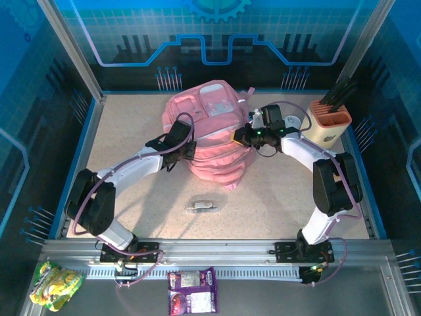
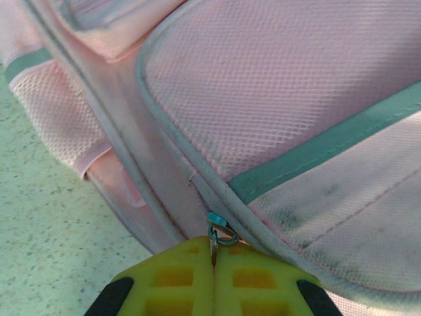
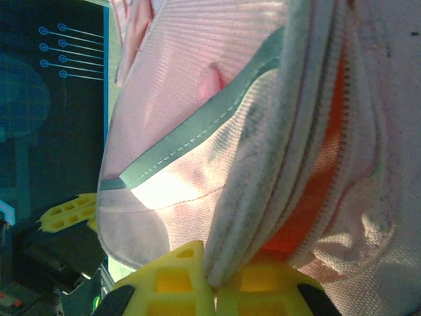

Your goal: Pack the student bag

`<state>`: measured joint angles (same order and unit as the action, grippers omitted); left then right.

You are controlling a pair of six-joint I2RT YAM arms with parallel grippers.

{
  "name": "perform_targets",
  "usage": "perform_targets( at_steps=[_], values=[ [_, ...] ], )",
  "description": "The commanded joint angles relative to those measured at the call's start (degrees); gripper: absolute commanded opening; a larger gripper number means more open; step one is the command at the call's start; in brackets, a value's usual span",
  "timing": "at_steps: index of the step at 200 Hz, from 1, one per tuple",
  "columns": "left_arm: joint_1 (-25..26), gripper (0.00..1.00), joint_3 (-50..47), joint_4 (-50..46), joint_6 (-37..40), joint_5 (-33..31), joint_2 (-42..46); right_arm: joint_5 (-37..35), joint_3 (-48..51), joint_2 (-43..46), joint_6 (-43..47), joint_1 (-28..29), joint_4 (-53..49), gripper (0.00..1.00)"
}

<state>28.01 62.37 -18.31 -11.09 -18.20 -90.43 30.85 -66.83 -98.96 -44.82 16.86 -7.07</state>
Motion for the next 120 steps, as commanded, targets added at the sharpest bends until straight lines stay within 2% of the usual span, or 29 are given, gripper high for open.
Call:
perform_targets(
  at_steps=[1, 10, 31, 40, 49, 70, 88, 120],
  values=[
    [-1.47, 0.00, 4.11, -2.69, -4.51, -4.34, -0.72, -0.90, 1.26, 1.38, -0.40, 0.87, 2.19, 0.10],
    [-1.47, 0.01, 3.66, -2.58, -5.14, -2.16, 0.01, -0.49, 1.92, 2.34, -0.46, 1.22, 3.06, 0.15],
    [-1.42, 0.23, 1.34, -3.44, -8.27, 2.42, 3.67, -0.82, 2.40, 5.02, 2.22, 2.43, 0.78, 0.36],
    [-1.38, 0.35, -0.40, -3.09, -9.54, 6.09, 6.07, -2.16, 2.26, 6.46, 5.00, 3.03, -2.55, 0.43],
    [-1.38, 0.42, -2.70, -2.15, -10.90, 9.79, 8.48, -4.28, 2.13, 7.95, 8.21, 3.88, -6.71, 0.50],
    [-1.12, 0.52, -7.96, -1.77, -18.02, 13.37, 13.50, -8.38, 1.56, 10.75, 14.78, 6.56, -16.02, 0.66],
    [-0.48, 0.59, -12.55, -0.28, -24.31, 17.30, 17.16, -12.75, 1.15, 13.29, 20.50, 11.10, -23.05, 0.75],
    [0.92, 0.72, -17.64, -0.44, -31.57, 15.46, 23.11, -18.69, 1.30, 14.71, 29.20, 21.52, -32.12, 0.90]
  ],
)
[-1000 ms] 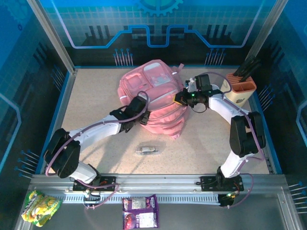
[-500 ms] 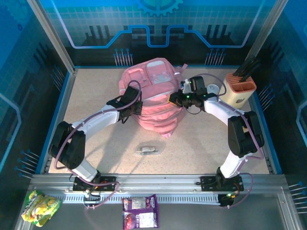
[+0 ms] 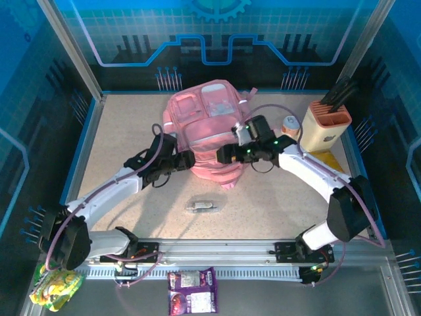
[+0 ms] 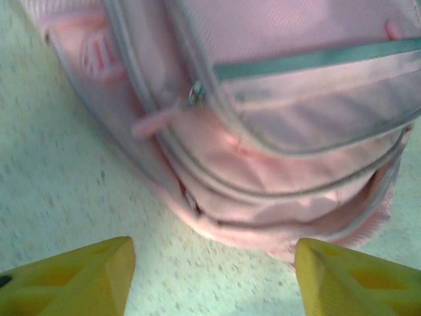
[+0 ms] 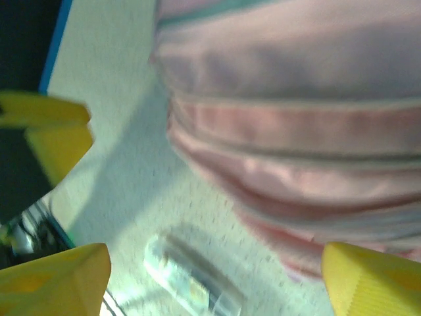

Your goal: Pack the student bag

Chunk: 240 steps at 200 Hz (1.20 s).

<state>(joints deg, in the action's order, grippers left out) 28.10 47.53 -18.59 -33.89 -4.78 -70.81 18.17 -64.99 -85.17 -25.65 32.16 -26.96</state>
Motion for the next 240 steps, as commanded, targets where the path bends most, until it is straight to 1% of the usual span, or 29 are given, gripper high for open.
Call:
perform_targets(
  at_steps=[1, 10, 25, 40, 61, 88, 102, 110, 133, 156, 171, 193, 219, 240],
  values=[
    [0.82, 0.72, -2.88, -0.32, -8.98, 2.00, 3.70, -6.07, -0.51, 0.94, 10.24, 6.54, -12.46, 0.90],
    [0.98, 0.76, -4.16, -0.49, -9.87, 1.90, 5.39, -8.58, 0.00, 1.13, 11.87, 9.84, -14.27, 0.94],
    [0.99, 0.84, -5.47, -2.20, -10.80, 1.10, 7.88, -12.53, 1.50, 1.16, 14.61, 15.59, -15.25, 1.00],
    [0.85, 0.90, -7.07, -3.88, -11.78, 0.40, 10.41, -14.20, 3.30, 0.30, 16.42, 19.75, -14.43, 1.00],
    [0.81, 0.99, -9.87, -3.79, -13.46, -0.27, 13.87, -15.17, 4.48, -2.34, 17.30, 23.39, -12.75, 1.00],
    [0.80, 0.99, -10.45, -7.91, -14.68, -3.49, 18.07, -16.86, 3.58, -6.88, 17.51, 26.55, -11.36, 1.00],
    [0.79, 0.99, -12.07, -7.60, -15.41, -3.99, 20.01, -19.36, 3.55, -8.67, 17.59, 27.61, -9.71, 1.00],
    [0.51, 0.99, -12.62, -7.53, -15.41, -3.80, 20.87, -19.44, 3.79, -9.68, 17.71, 27.84, -8.35, 1.00],
    [0.29, 0.99, -10.91, -13.09, -16.03, -7.25, 22.47, -21.21, 1.71, -13.66, 18.39, 29.23, -8.59, 1.00],
    [0.17, 0.99, -11.60, -13.93, -16.71, -9.39, 24.14, -24.49, 0.50, -16.42, 18.86, 29.58, -7.63, 1.00],
    [0.12, 0.99, -11.94, -14.46, -17.57, -9.55, 24.81, -26.87, -0.31, -17.70, 18.71, 29.54, -7.74, 1.00],
    [0.11, 0.99, -12.13, -15.35, -18.22, -10.01, 25.92, -27.49, -1.20, -18.34, 18.95, 29.63, -7.58, 1.00],
    [0.05, 0.99, -13.26, -13.04, -18.48, -9.83, 26.43, -28.71, -2.61, -19.85, 19.65, 29.54, -6.83, 1.00],
    [0.02, 0.99, -12.64, -13.09, -18.26, -9.63, 25.81, -26.95, -3.82, -20.48, 19.76, 29.58, -6.66, 1.00]
  ],
)
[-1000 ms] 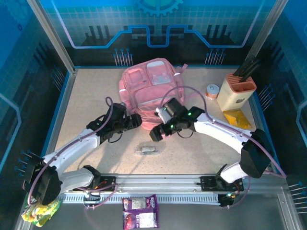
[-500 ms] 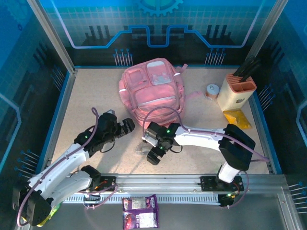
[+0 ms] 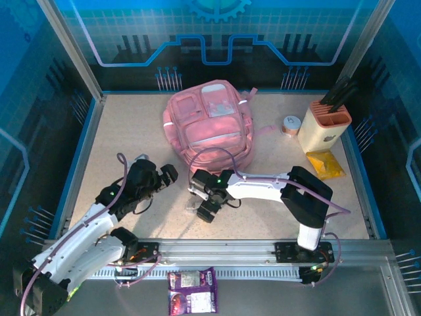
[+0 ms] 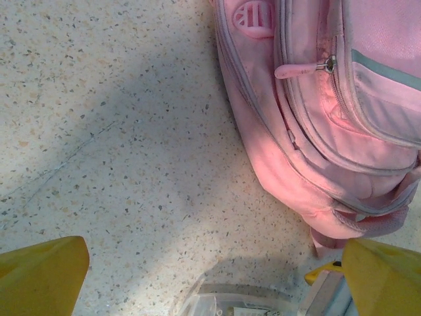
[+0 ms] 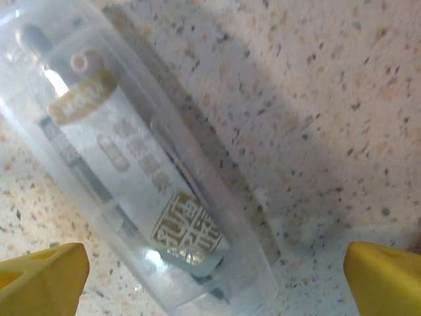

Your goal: Pack the student bag

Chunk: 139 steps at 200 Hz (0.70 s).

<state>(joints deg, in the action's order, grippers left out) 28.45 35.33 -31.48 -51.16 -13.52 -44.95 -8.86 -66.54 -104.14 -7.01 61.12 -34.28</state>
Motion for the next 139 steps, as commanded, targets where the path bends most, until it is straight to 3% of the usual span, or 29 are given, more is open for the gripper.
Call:
perform_targets(
  at_steps=[1, 51, 76, 96, 139],
  values=[
    [-0.33, 0.99, -0.44, -0.22, -0.98, -0.89, -0.05, 0.25, -2.31, -1.55, 1.12, 0.60, 0.64, 1.00],
    [-0.35, 0.99, -0.84, -1.00, -1.19, -0.58, 0.71, 6.08, -2.22, -2.80, 1.61, 0.92, 1.23, 0.84],
    [-0.39, 0.99, -1.99, -0.99, -1.82, -0.64, 2.43, 8.13, -0.22, -1.96, 2.40, 2.04, 2.38, 0.85],
    [-0.35, 0.99, -1.94, -1.88, -1.97, -0.88, 3.59, 6.59, -0.42, -1.86, 1.06, 3.30, 0.66, 0.86],
    [-0.34, 0.99, -2.32, -0.56, -2.13, -0.73, 3.76, 0.16, 0.46, -1.85, -3.09, 5.92, -1.42, 0.78]
  ],
)
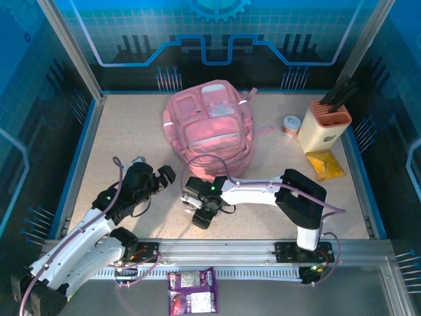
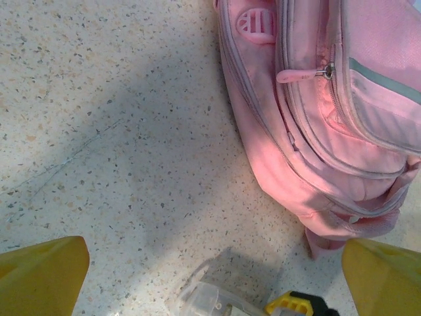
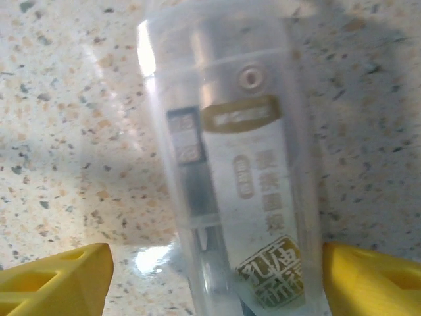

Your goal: Pack the student bag

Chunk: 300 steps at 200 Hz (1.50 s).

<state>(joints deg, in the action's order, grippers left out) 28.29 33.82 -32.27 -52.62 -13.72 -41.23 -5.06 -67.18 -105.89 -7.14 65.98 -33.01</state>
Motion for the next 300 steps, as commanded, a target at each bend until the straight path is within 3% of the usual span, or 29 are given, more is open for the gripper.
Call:
perform_targets(
  at_steps=[1, 24, 158, 198, 234, 260, 300],
  values=[
    [-0.18, 0.99, -0.79, 0.25, -0.66, -0.48, -0.02, -3.77, 1.05, -0.15, -3.05, 1.03, -2.76, 0.78],
    [-0.23, 0.99, -0.34, 1.36, -0.56, -0.28, -1.56, -4.93, 1.03, -0.52, -4.04, 1.33, -3.28, 0.67],
    [-0.17, 0.99, 1.69, 2.63, 0.08, 0.65, -5.42, -4.14, 1.78, -0.47, -3.47, 1.07, -2.24, 0.36],
    [-0.23, 0.99, 3.72, 1.01, 2.56, -1.07, -5.78, -2.84, 2.80, 2.55, -4.66, 0.17, -2.37, 0.33],
    [-0.17, 0.99, 7.03, 4.15, 12.98, -4.17, -6.85, 0.31, 5.51, 9.94, -6.58, -2.88, -2.94, 0.35],
    [-0.21, 0.99, 9.46, 9.24, 24.17, -11.62, -10.47, 2.46, 7.66, 15.84, -8.75, -7.94, -5.39, 0.35],
    [0.48, 0.99, 15.58, 19.21, 42.43, -7.19, -23.31, 3.41, 9.47, 24.87, -11.02, -17.23, -11.05, 0.36]
  ],
)
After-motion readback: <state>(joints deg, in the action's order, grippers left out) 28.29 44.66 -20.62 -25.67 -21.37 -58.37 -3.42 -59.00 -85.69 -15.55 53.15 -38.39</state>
